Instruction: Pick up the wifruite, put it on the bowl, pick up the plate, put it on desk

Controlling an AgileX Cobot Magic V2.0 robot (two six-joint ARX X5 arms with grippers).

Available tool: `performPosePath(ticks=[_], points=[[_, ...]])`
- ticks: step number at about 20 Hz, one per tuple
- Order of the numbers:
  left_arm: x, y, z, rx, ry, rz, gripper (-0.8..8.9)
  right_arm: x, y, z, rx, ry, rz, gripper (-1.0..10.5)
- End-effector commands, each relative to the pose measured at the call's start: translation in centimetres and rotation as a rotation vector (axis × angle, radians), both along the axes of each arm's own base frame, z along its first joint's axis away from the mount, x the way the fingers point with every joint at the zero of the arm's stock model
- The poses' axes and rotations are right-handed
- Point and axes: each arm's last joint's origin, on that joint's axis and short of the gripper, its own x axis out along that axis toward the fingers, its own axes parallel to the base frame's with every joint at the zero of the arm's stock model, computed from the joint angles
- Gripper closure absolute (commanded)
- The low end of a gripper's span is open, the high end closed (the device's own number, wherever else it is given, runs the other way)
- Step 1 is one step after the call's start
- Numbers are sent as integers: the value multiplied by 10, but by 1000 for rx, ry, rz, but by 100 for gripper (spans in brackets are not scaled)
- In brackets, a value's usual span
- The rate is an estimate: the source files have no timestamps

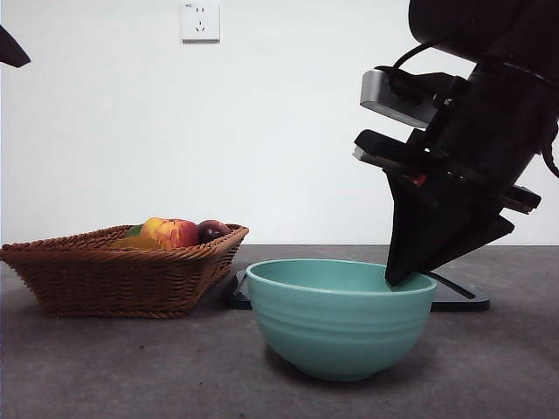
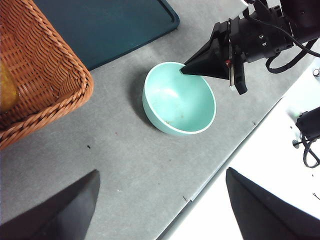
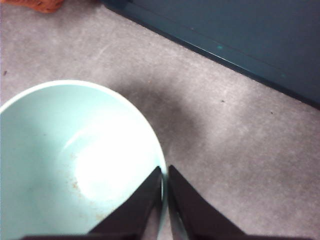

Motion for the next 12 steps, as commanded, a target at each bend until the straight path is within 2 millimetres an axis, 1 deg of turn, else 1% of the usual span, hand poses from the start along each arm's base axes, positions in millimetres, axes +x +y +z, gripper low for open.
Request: performPosePath(ticks=[1, 2, 4, 5, 7, 9, 12], points=[[0, -1, 4, -2, -19, -14, 412, 1, 3, 0, 6, 6, -6, 927], [0, -1, 4, -2, -19, -14, 412, 1, 3, 0, 8, 8, -11, 887], [0, -1, 4, -2, -19, -14, 412, 1, 3, 2, 17, 9, -20, 754], [0, -1, 4, -2, -19, -14, 412, 1, 3, 4, 22, 6, -23, 709], [0, -1, 4, -2, -19, -14, 412, -1, 2, 12, 36, -11, -24, 701], [0, -1, 4, -3, -21, -14, 412, -5, -1, 26, 57, -46, -28, 701], [1, -1, 4, -3, -21, -14, 412, -16, -11, 57, 86, -115, -38, 701]])
